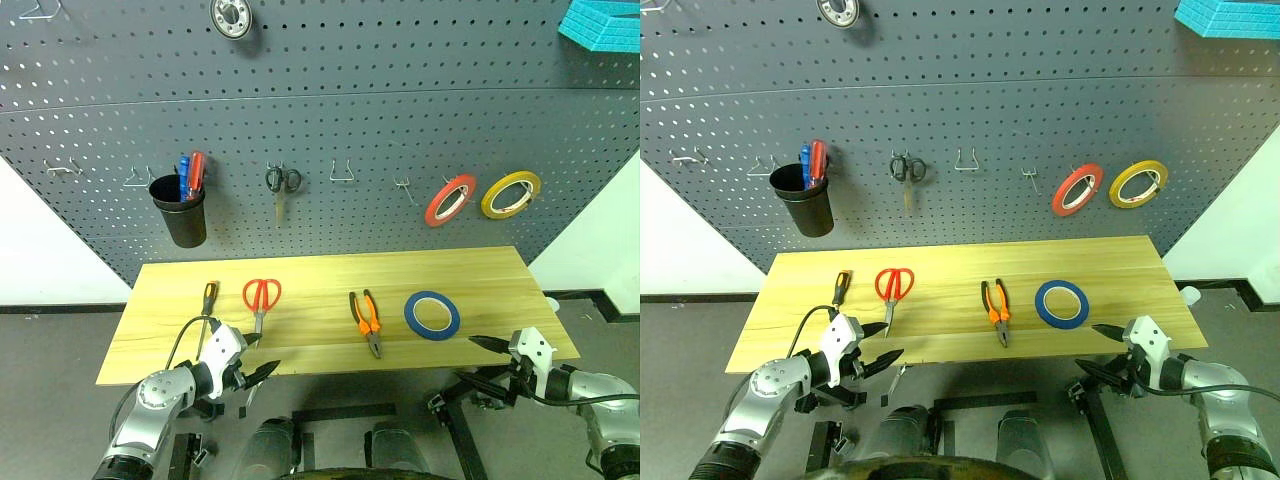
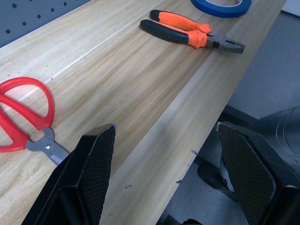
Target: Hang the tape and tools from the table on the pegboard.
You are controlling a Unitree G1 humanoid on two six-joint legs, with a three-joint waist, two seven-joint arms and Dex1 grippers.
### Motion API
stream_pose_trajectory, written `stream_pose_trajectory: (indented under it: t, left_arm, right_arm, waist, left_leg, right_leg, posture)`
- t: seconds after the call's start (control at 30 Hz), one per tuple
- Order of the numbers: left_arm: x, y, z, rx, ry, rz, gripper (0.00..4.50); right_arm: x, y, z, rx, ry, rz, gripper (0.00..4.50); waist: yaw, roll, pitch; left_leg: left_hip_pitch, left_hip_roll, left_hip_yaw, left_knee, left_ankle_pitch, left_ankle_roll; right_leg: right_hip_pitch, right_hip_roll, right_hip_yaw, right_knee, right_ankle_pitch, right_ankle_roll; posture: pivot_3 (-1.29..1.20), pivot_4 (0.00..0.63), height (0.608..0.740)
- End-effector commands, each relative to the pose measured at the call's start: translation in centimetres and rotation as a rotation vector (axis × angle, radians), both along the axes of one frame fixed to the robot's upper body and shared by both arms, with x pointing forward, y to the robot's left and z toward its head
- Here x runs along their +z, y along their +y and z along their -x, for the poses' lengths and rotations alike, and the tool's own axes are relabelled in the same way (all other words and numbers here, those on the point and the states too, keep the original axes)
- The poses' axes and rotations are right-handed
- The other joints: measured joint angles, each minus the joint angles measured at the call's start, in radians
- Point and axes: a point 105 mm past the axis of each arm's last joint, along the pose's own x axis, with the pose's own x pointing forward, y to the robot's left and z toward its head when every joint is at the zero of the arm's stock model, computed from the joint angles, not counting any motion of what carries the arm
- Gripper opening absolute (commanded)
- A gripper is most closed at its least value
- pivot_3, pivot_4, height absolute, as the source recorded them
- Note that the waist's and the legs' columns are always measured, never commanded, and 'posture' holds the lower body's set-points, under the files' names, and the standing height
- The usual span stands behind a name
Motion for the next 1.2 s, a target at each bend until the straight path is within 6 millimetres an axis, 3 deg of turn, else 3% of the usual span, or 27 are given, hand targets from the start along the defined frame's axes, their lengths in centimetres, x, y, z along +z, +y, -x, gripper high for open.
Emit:
stream_pose_trajectory:
  t: [0.03,1.2]
  left_arm:
    - [0.77,-0.05,-0.30,-0.008,-0.038,0.002,3.61]
    - [0.84,-0.16,-0.42,-0.010,-0.041,0.002,3.61]
  right_arm:
    - [1.23,-0.14,-0.71,0.002,-0.063,0.004,4.50]
    - [1.21,-0.11,-0.75,0.004,-0.066,0.008,4.50]
  waist:
    - [0.000,0.000,0.000]
    - [0.000,0.000,0.000]
  left_leg:
    - [0.000,0.000,0.000,0.000,0.000,0.000]
    - [-0.001,-0.001,-0.001,0.000,0.000,0.000]
  right_leg:
    - [0.000,0.000,0.000,0.000,0.000,0.000]
    - [0.000,-0.002,-0.001,-0.001,0.000,0.000]
  posture:
    - [-0.02,0.048,0.728]
    - [-0.02,0.046,0.728]
